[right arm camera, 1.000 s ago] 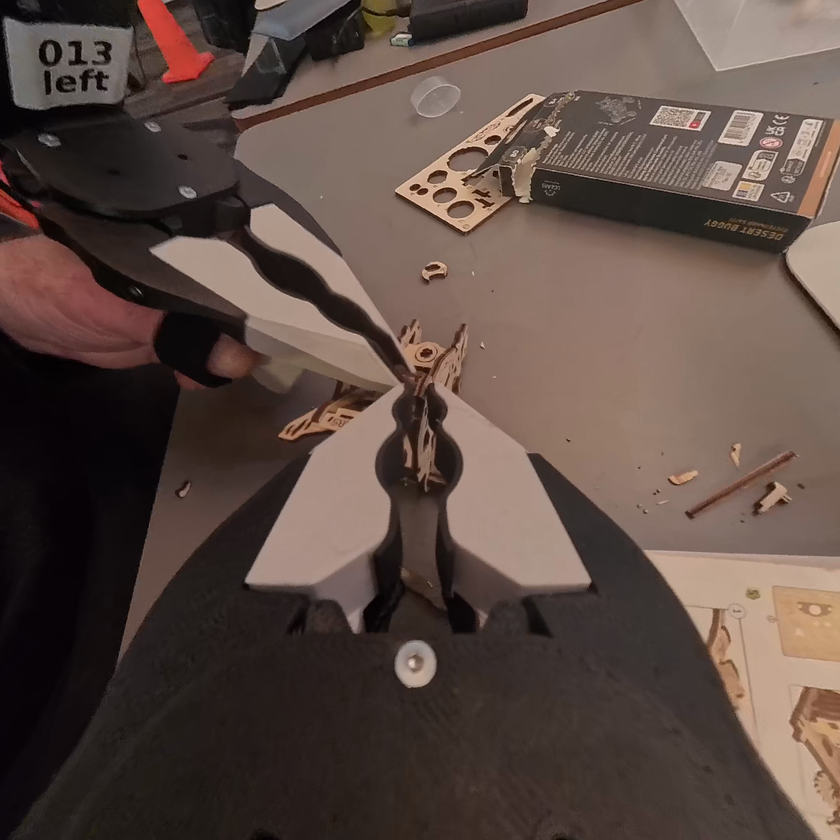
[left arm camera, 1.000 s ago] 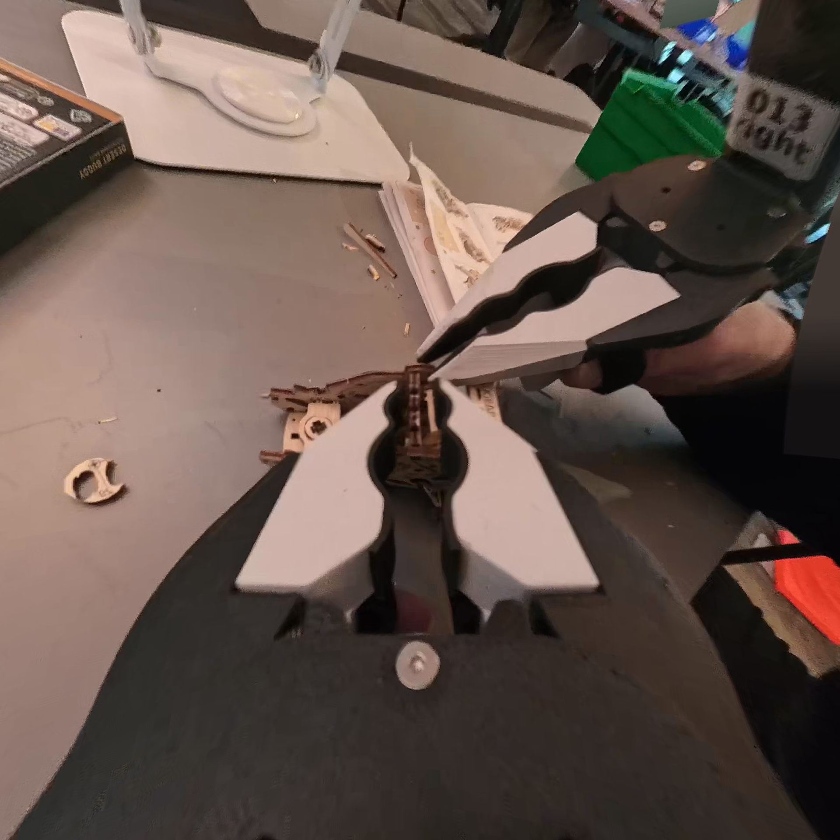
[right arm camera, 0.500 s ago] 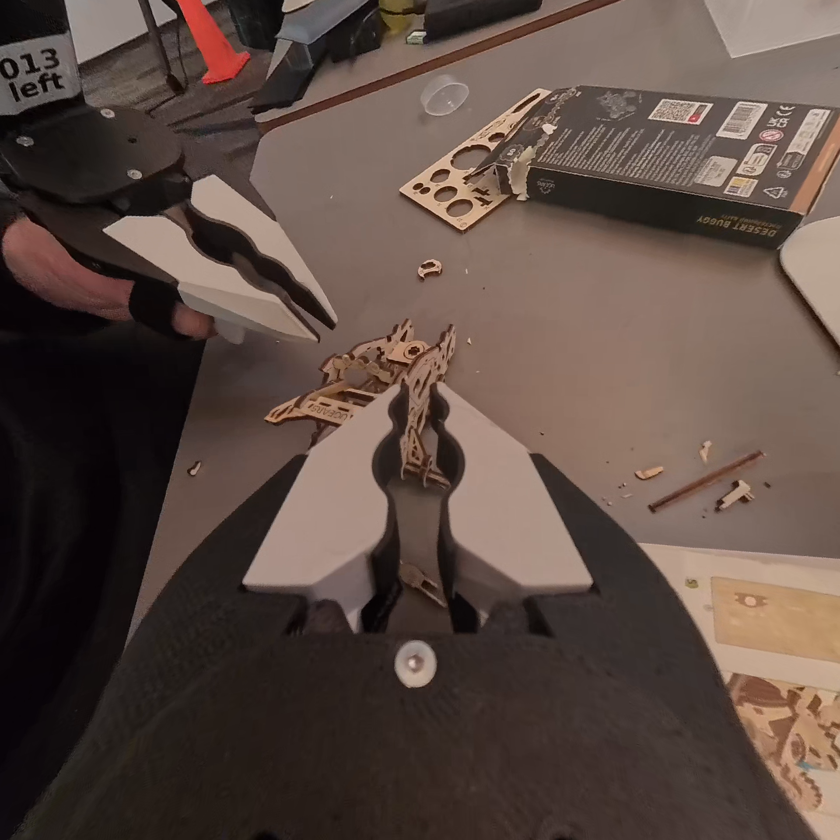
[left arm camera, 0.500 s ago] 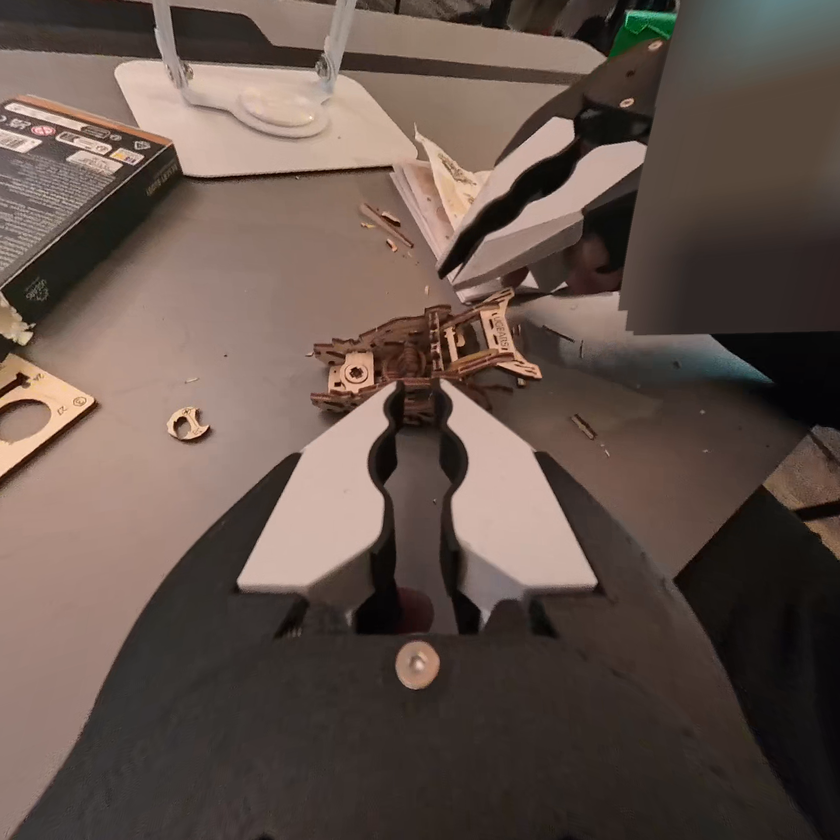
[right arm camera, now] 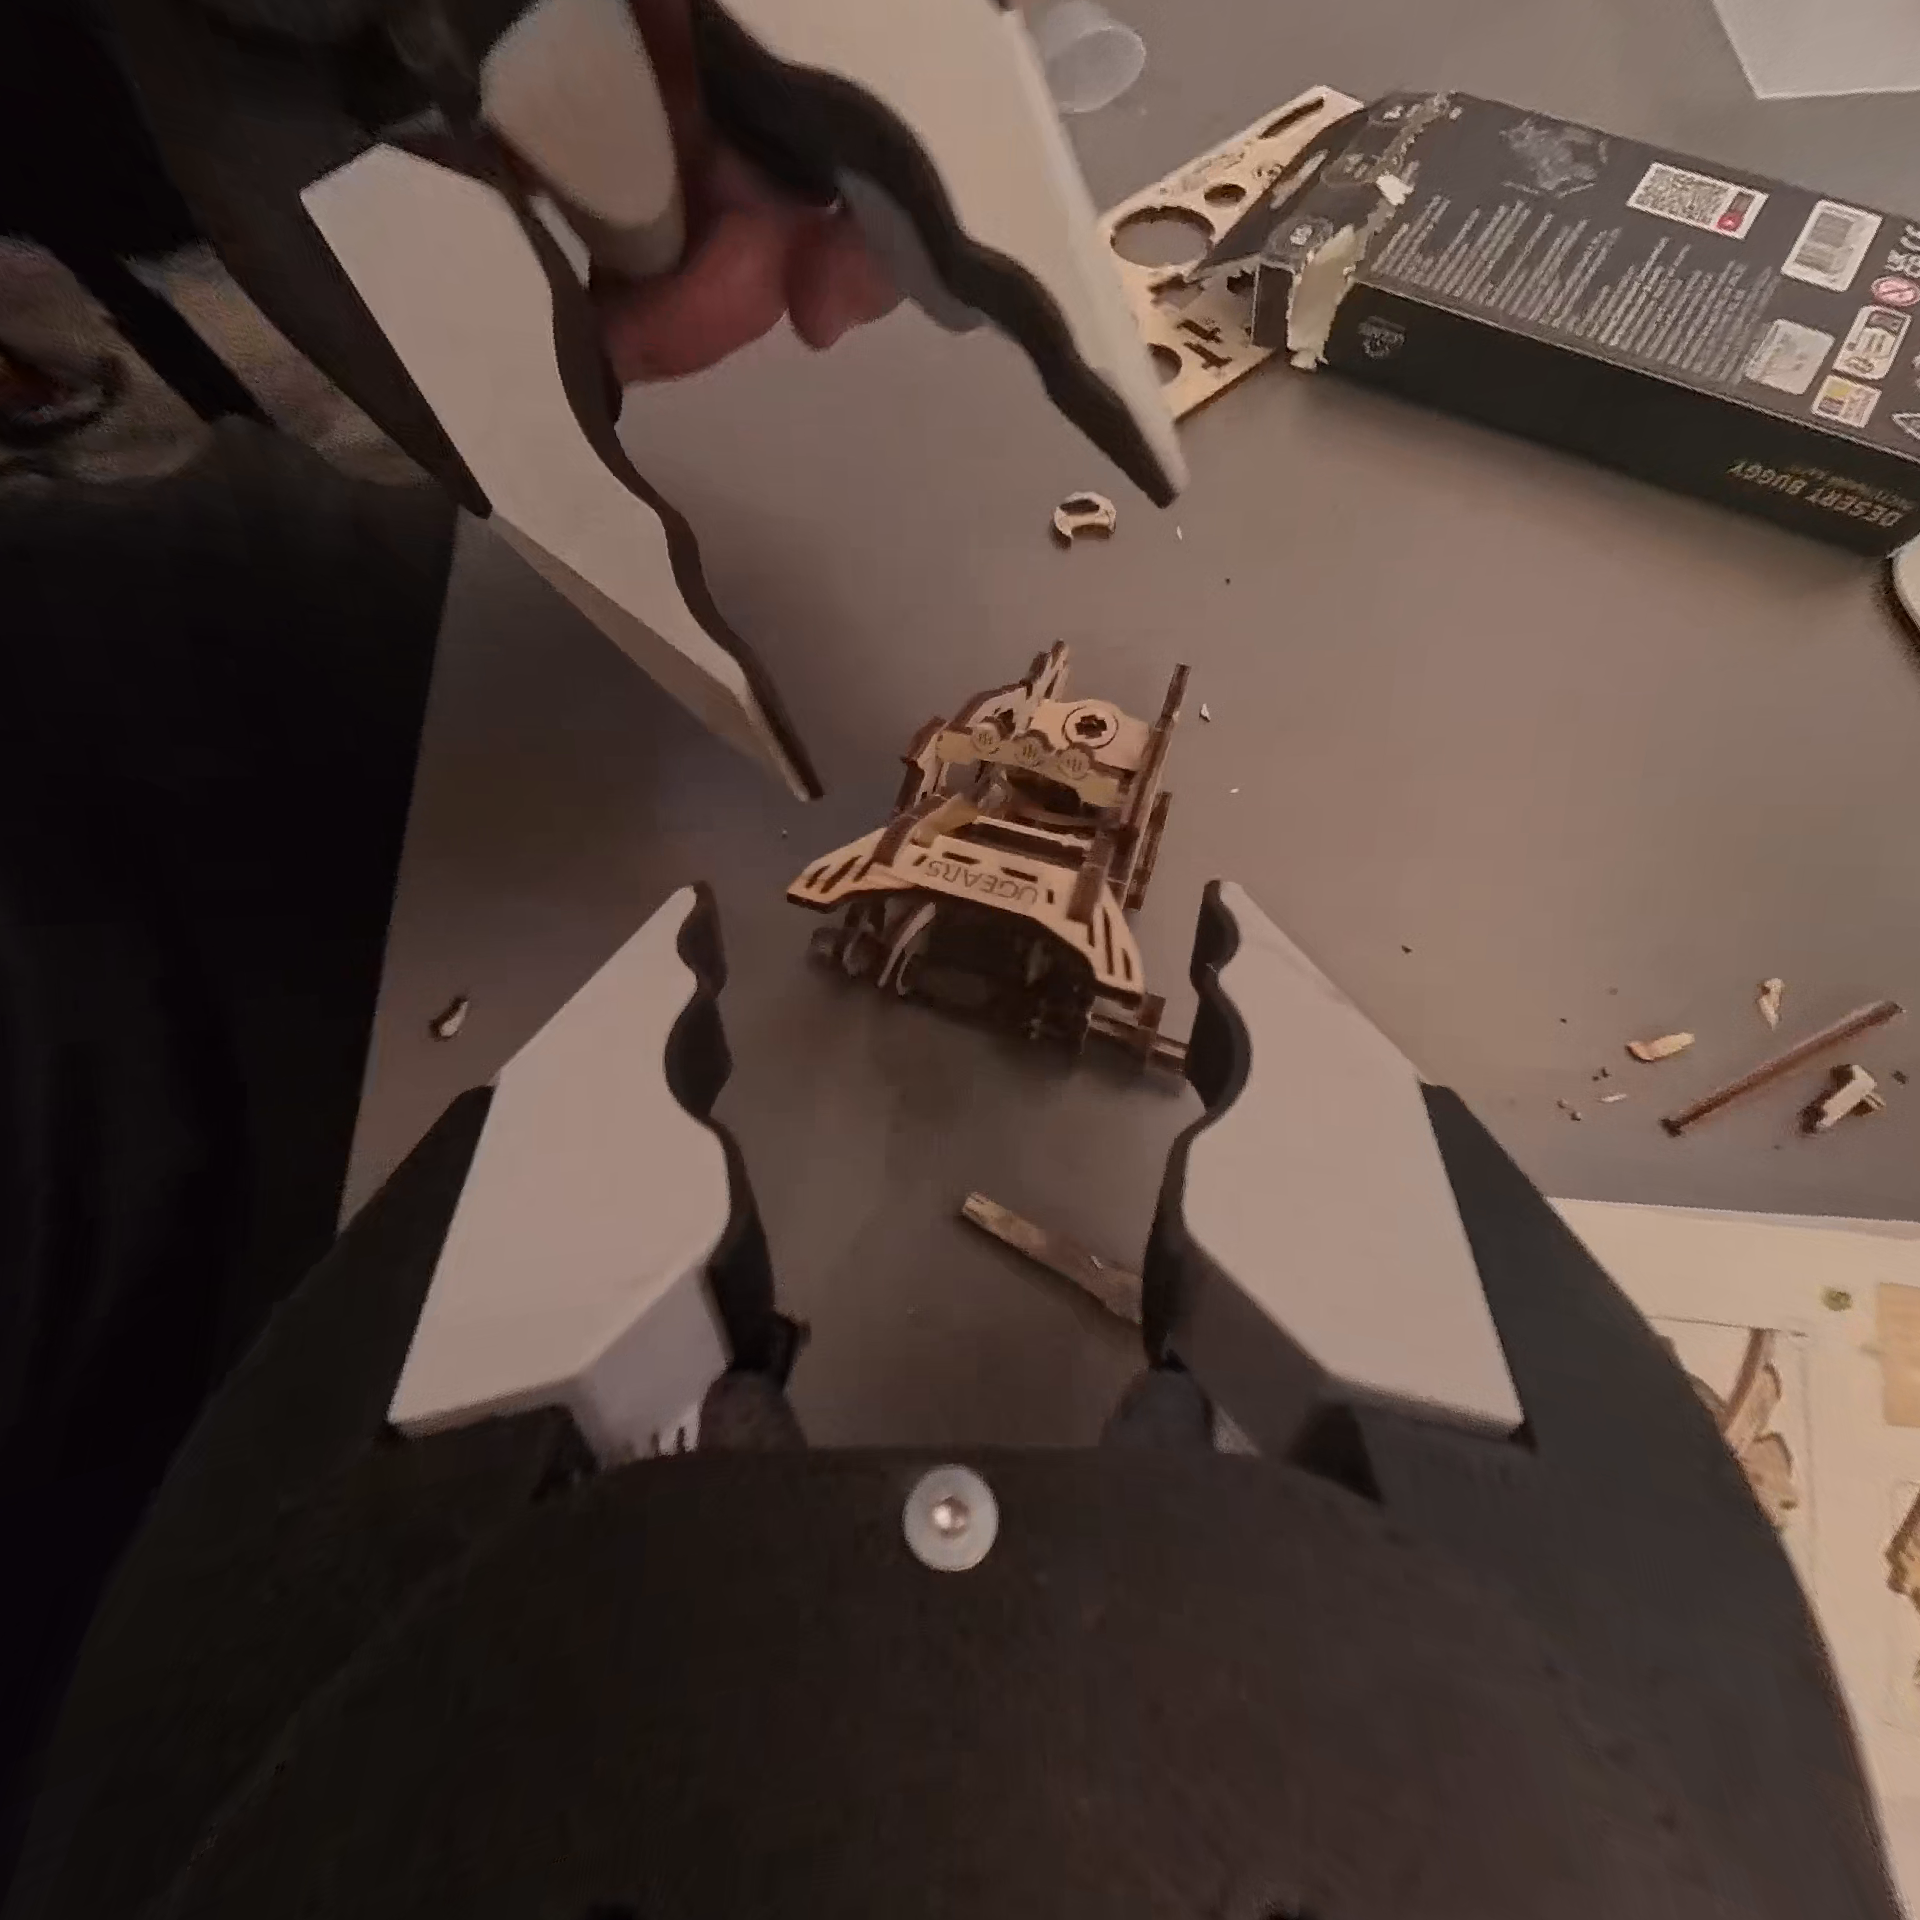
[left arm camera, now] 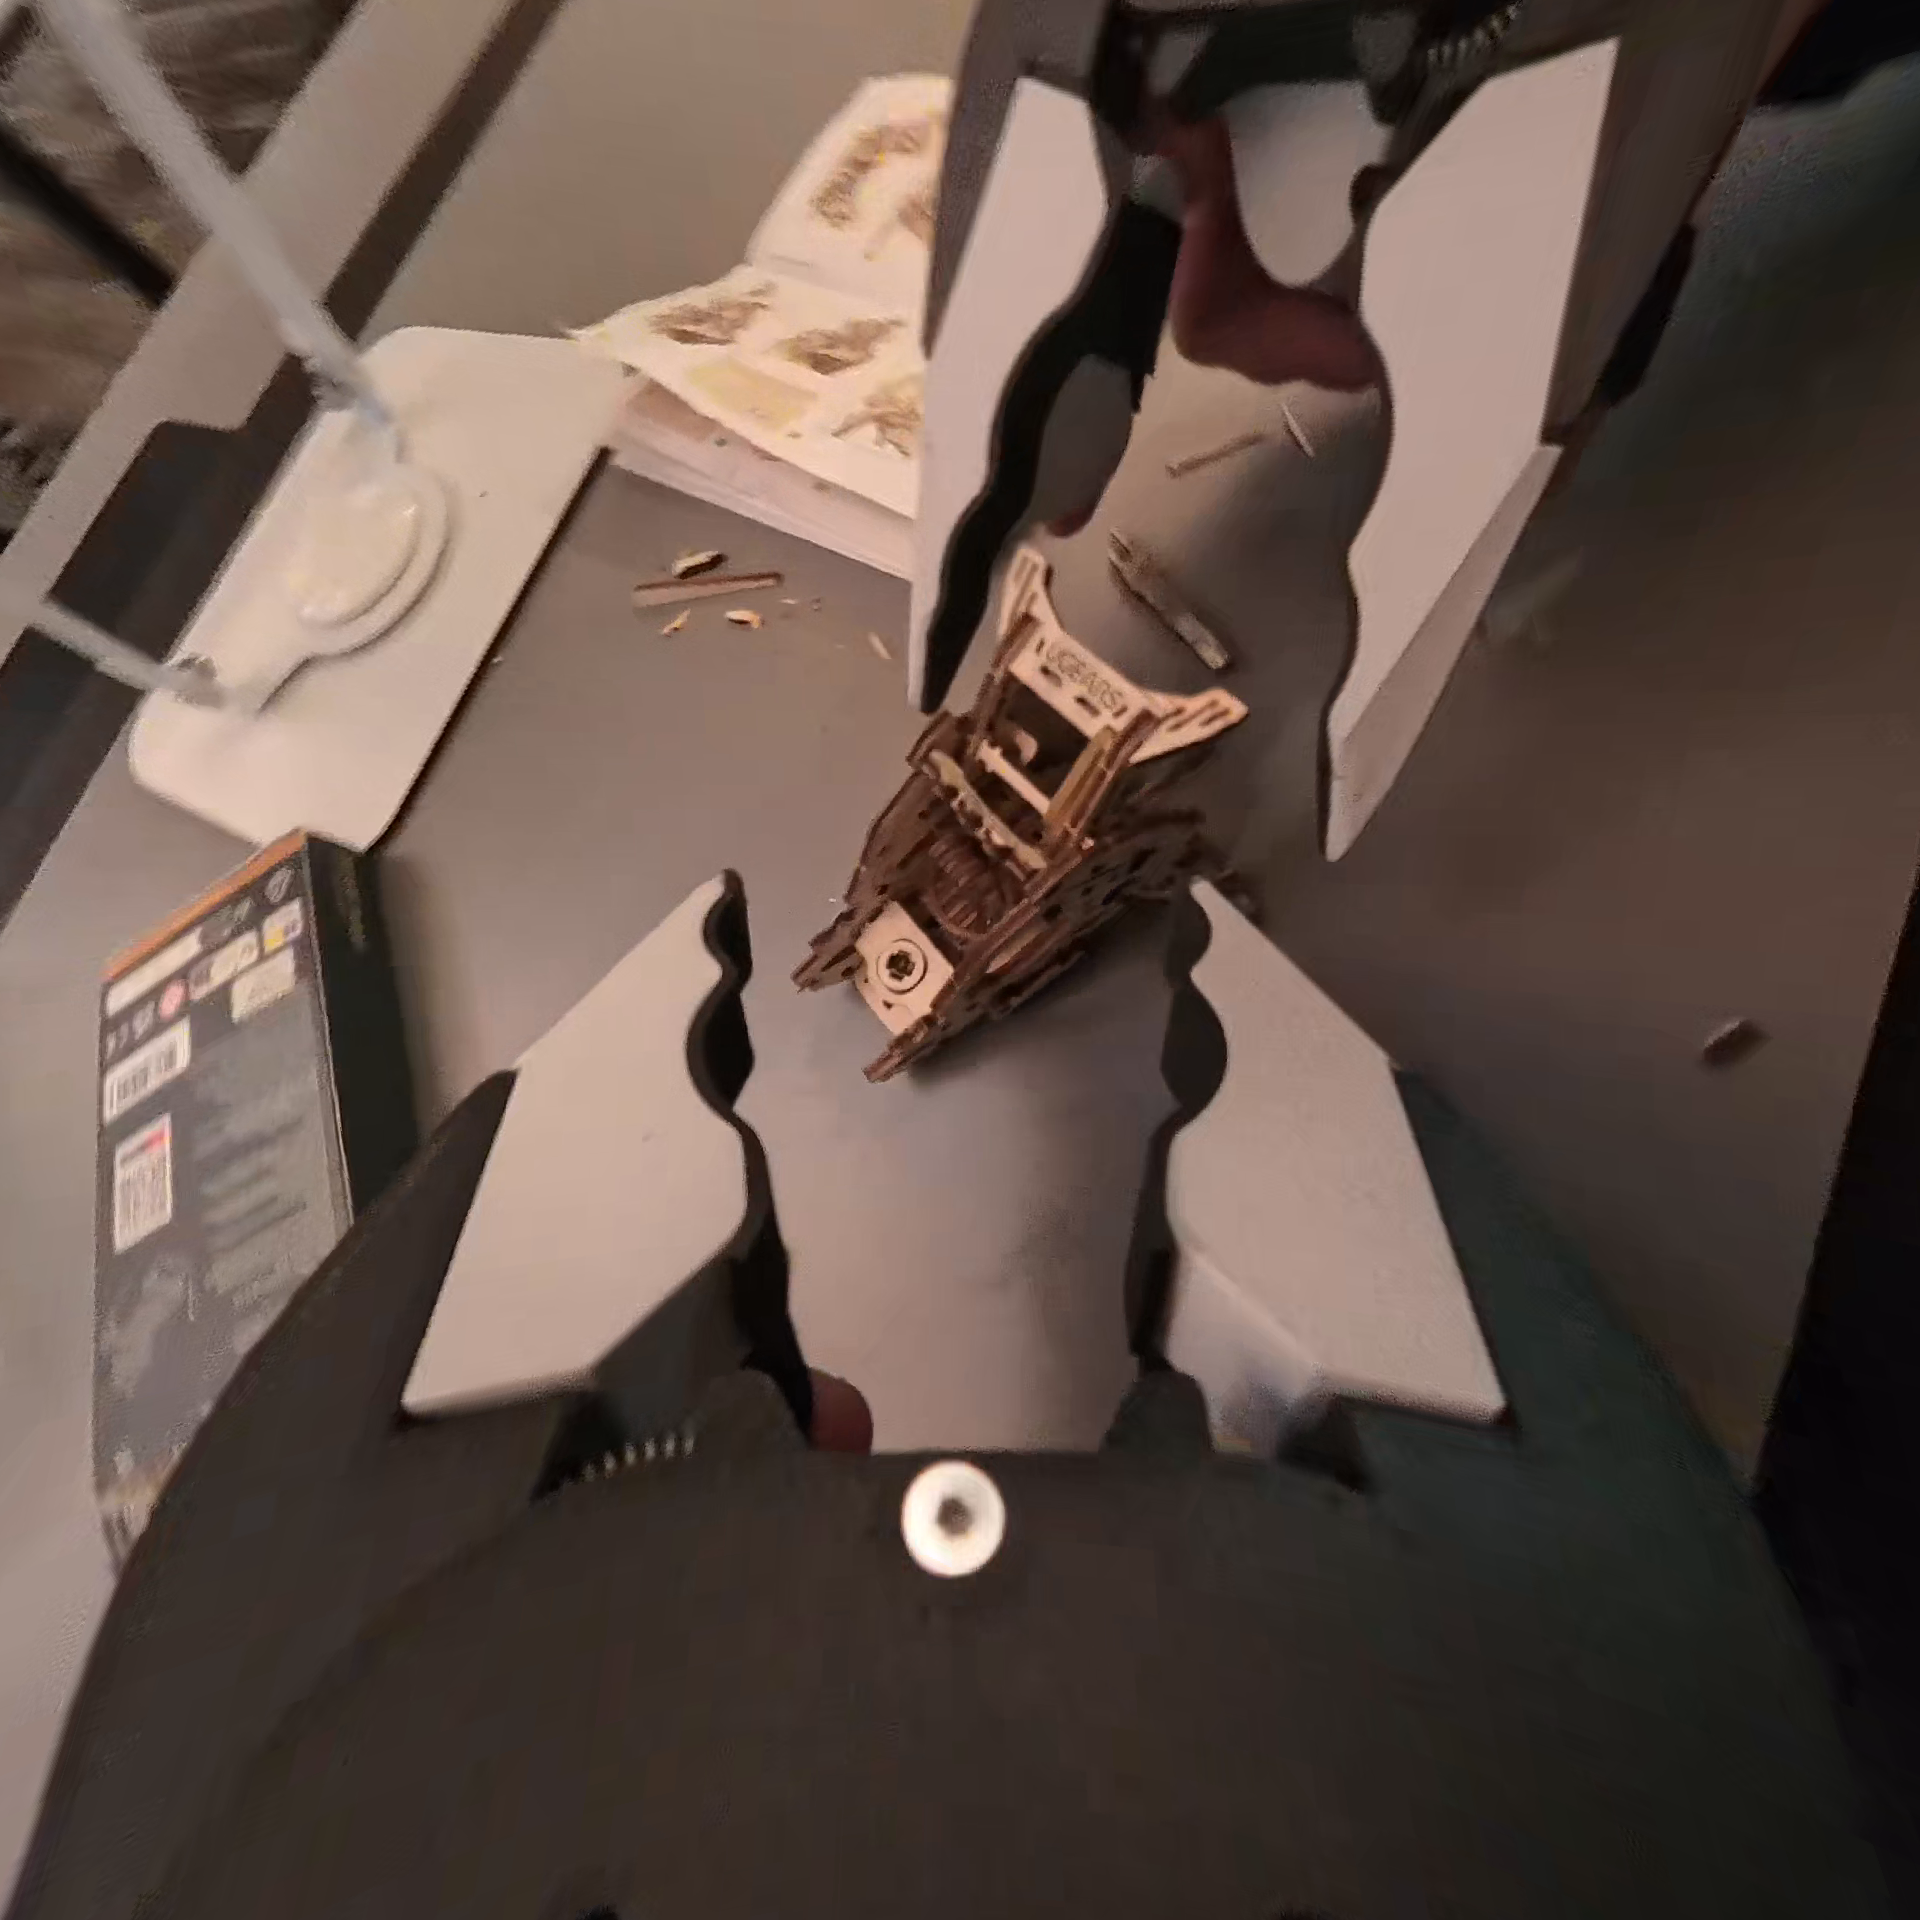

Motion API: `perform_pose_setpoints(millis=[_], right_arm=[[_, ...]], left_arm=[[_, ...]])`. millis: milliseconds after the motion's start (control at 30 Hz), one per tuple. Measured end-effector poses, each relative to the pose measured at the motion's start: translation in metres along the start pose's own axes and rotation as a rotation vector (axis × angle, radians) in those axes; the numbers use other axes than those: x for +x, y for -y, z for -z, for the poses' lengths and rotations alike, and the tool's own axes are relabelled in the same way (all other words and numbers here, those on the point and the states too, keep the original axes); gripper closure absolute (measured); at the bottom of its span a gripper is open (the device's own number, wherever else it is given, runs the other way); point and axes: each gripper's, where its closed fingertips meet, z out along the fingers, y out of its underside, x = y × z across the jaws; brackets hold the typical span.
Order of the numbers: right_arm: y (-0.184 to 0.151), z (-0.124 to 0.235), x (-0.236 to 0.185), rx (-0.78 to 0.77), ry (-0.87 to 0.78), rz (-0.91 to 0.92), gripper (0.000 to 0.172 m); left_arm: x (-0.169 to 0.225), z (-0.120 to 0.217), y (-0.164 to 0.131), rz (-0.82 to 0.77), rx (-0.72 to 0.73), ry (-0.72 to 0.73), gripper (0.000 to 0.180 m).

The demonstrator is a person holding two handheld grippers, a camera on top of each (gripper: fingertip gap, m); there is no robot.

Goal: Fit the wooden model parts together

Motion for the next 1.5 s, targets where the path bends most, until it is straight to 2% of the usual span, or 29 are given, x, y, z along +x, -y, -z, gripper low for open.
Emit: perform_pose_setpoints(millis=[133,267,900,1067,1133,1233,1300,1333,1400,1500], right_arm=[[-0.001,-0.012,0.000,0.003,-0.057,0.030,0.093],[0.000,-0.014,0.009,0.028,-0.109,0.048,0.117],[0.000,-0.013,0.016,0.016,-0.079,0.075,0.122],[-0.001,-0.010,0.016,0.028,-0.014,0.084,0.121],[-0.001,-0.010,0.010,0.035,0.024,0.147,0.120],[-0.002,-0.009,0.009,0.022,0.061,0.163,0.120],[-0.002,-0.009,0.008,0.016,0.103,0.183,0.121],[-0.002,-0.010,0.006,0.016,0.135,0.185,0.121],[-0.002,-0.010,0.004,0.020,0.163,0.184,0.121],[-0.003,-0.009,0.006,0.012,0.176,0.191,0.121]], left_arm=[[0.005,-0.020,-0.012,-0.155,-0.071,-0.146,0.102],[0.009,-0.030,-0.011,-0.177,-0.077,-0.261,0.115],[0.007,-0.038,-0.008,-0.231,-0.174,-0.376,0.124],[0.008,-0.036,-0.008,-0.102,-0.201,-0.347,0.122],[0.007,-0.029,-0.008,-0.119,-0.180,-0.355,0.111],[0.010,-0.026,-0.003,-0.172,-0.137,-0.394,0.109],[0.012,-0.030,-0.003,-0.242,-0.132,-0.418,0.114],[0.017,-0.030,0.000,-0.273,-0.111,-0.447,0.125],[0.019,-0.033,0.000,-0.337,-0.109,-0.473,0.126],[0.018,-0.034,0.002,-0.352,-0.099,-0.489,0.127]])
